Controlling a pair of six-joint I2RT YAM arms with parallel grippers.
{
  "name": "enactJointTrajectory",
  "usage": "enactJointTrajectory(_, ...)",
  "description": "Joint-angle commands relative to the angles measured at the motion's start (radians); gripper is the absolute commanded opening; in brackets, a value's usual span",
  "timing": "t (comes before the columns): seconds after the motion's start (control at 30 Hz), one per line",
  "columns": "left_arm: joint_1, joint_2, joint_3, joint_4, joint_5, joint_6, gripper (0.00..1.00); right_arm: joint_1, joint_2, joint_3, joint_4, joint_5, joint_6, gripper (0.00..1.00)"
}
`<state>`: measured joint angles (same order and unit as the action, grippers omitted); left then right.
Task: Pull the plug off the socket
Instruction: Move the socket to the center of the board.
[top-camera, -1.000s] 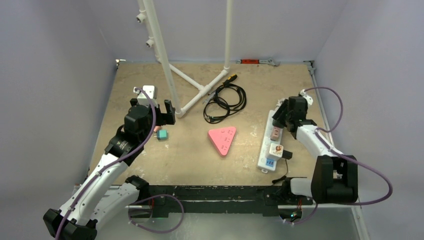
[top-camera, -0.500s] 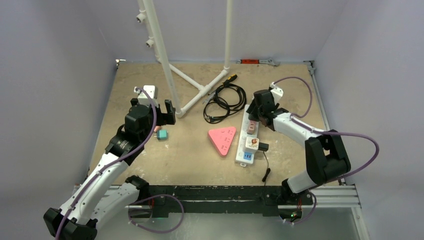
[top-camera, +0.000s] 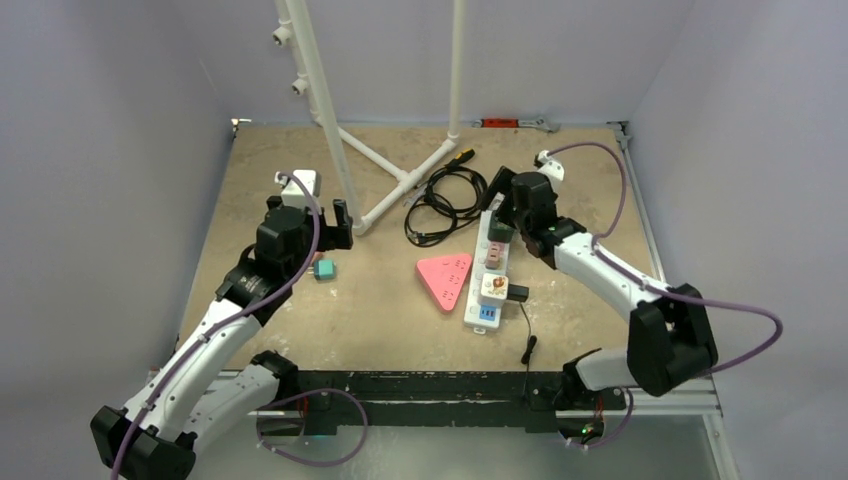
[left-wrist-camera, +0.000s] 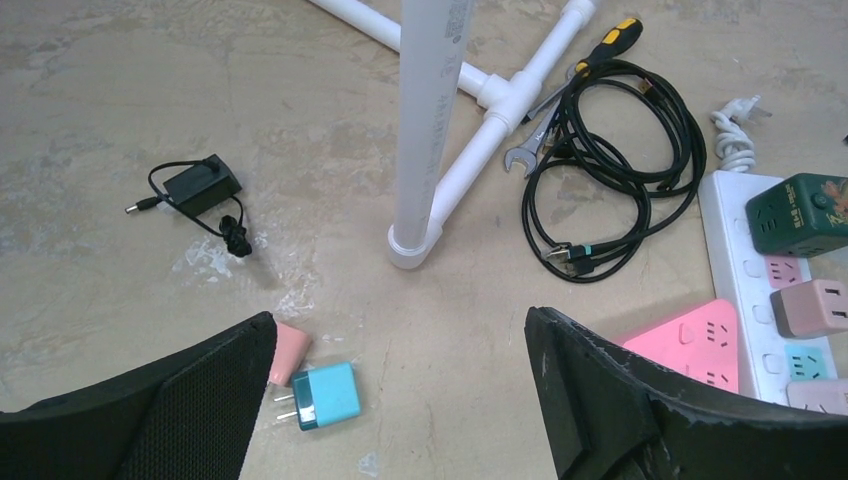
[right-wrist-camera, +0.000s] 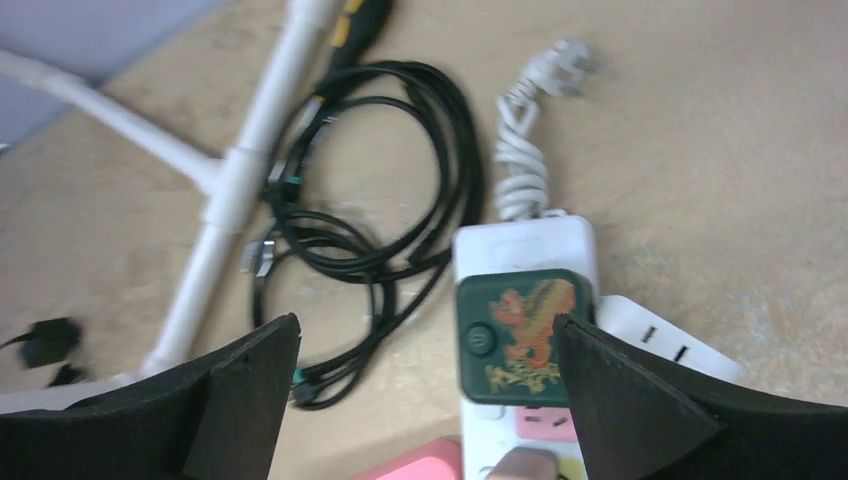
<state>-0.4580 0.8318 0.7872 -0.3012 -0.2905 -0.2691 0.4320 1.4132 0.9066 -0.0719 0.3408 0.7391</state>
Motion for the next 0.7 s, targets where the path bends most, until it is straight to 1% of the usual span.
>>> enactJointTrajectory(0.0, 0.004, 0.011, -0.007, 0.023, 0.028, 0.010, 0.93, 0.002, -0.109, -0.021, 0.080, -0.058, -0.079, 0.99)
enactJointTrajectory(0.13, -0.046, 0.037, -0.010, 0.015, 0.021, 0.015, 0.90, -0.015, -0.203, -0.084, 0.052, -0.085, -0.140, 0.99)
enactJointTrajectory(0.23, -0.139, 0.076, -0.005, 0.005, -0.022, 0.021, 0.89, -0.129, -0.277, -0.182, 0.087, -0.227, -0.179, 0.99)
enactJointTrajectory(0.3, -0.204, 0.113, 0.003, 0.005, -0.032, 0.007, 0.88, -0.197, -0.336, -0.244, 0.105, -0.273, -0.206, 0.99)
enactJointTrajectory(0.47, -0.301, 0.216, 0.027, 0.057, 0.047, -0.044, 0.85, -0.229, -0.435, -0.341, 0.112, -0.291, -0.226, 0.99)
enactJointTrajectory(0.6, -0.377, 0.302, 0.085, 0.090, 0.056, -0.060, 0.85, -0.231, -0.430, -0.388, 0.141, -0.274, -0.218, 0.99)
enactJointTrajectory(0.67, -0.404, 0.343, 0.111, 0.114, 0.067, -0.068, 0.86, -0.233, -0.412, -0.391, 0.157, -0.261, -0.222, 0.97)
